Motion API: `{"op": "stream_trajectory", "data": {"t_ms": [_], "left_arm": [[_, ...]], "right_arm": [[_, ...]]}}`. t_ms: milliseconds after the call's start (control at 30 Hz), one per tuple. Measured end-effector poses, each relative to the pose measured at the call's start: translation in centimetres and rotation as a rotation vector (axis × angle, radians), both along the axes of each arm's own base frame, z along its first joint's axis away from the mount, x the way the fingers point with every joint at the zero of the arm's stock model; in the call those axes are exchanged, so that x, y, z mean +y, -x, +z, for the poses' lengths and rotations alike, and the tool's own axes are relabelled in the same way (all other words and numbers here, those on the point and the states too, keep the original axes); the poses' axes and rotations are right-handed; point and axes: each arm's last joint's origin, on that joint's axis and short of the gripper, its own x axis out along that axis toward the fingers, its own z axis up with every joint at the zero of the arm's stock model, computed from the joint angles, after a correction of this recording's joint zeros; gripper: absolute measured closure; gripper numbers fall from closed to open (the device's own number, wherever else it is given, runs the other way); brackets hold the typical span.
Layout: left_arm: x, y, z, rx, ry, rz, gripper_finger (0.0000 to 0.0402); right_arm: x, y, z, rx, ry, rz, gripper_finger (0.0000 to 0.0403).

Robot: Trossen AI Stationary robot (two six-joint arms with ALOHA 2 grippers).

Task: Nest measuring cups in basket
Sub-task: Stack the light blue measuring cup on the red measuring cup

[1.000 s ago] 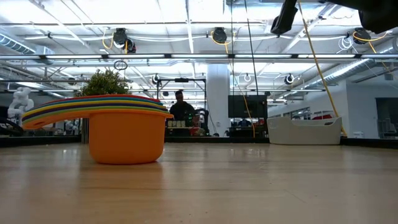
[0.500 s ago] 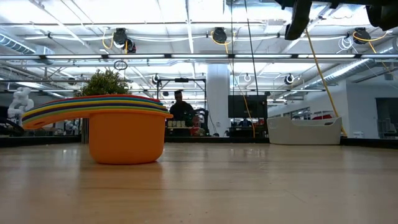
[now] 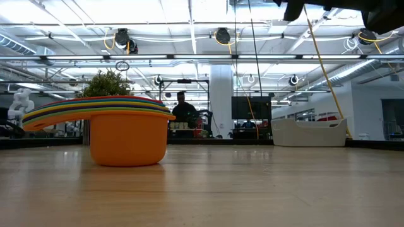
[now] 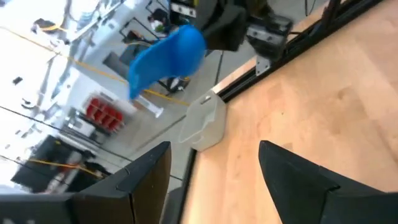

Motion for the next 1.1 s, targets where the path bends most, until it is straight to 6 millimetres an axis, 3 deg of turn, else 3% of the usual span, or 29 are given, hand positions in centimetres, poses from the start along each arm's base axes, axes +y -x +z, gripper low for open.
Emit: {"op": "stream_trajectory", "data": {"t_ms": [433, 633, 833, 1100], "left_arm": [[0.7, -0.2, 2.4, -0.065, -0.133, -0.019, 0.0156], [1.4, -0.8, 2.4, -0.071, -0.112, -0.061, 0.0156], [1.9, -1.3, 2.5, -0.094, -0.079, -0.116, 0.0156], [1.9, -0.7, 2.7, -0.084, -0.077, -0.105, 0.0156]], "right_arm": [[-0.3, -0.4, -0.4, -0.018, -0.314, 0.195, 0.0403], [0.3, -1.0, -0.7, -0.001, -0.356, 0.204, 0.0403], [1.6, -3.0, -0.7, 0.015, -0.353, 0.181, 0.0403], [2.5, -4.8, -0.8, 0.029, -0.319, 0.113, 0.0403]]}}
